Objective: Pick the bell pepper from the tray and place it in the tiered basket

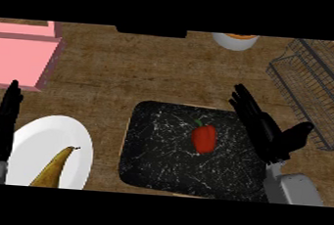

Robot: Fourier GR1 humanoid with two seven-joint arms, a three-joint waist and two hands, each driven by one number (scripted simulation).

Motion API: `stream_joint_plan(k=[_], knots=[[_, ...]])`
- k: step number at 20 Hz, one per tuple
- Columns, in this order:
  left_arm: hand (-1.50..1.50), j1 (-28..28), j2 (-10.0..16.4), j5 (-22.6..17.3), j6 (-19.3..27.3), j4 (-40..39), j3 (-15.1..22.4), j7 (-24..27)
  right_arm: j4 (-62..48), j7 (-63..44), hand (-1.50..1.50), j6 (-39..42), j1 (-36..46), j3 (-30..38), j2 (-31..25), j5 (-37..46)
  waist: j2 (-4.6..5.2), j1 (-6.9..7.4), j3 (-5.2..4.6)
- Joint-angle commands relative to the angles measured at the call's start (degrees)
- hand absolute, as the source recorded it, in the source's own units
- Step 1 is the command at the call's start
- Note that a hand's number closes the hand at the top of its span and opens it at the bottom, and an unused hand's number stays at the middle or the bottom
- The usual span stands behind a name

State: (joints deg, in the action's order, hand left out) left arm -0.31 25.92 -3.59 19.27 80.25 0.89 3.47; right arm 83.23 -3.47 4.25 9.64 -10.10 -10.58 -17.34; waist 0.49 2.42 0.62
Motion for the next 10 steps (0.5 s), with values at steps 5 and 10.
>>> stream_joint_plan(k=[5,10], knots=[[0.00,-1.4,2.2,0.8,-4.2,3.7,1.3,-0.8,7.2,0.4,1.50,-20.9,-0.1,3.2,5.8,9.6,-1.00,-3.48,-0.69],[0.00,-1.5,0.3,0.9,-3.3,2.6,2.5,-2.0,0.6,-3.8,-1.50,-38.6,-9.5,10.2,2.1,21.0,-0.81,-7.82,-1.18]])
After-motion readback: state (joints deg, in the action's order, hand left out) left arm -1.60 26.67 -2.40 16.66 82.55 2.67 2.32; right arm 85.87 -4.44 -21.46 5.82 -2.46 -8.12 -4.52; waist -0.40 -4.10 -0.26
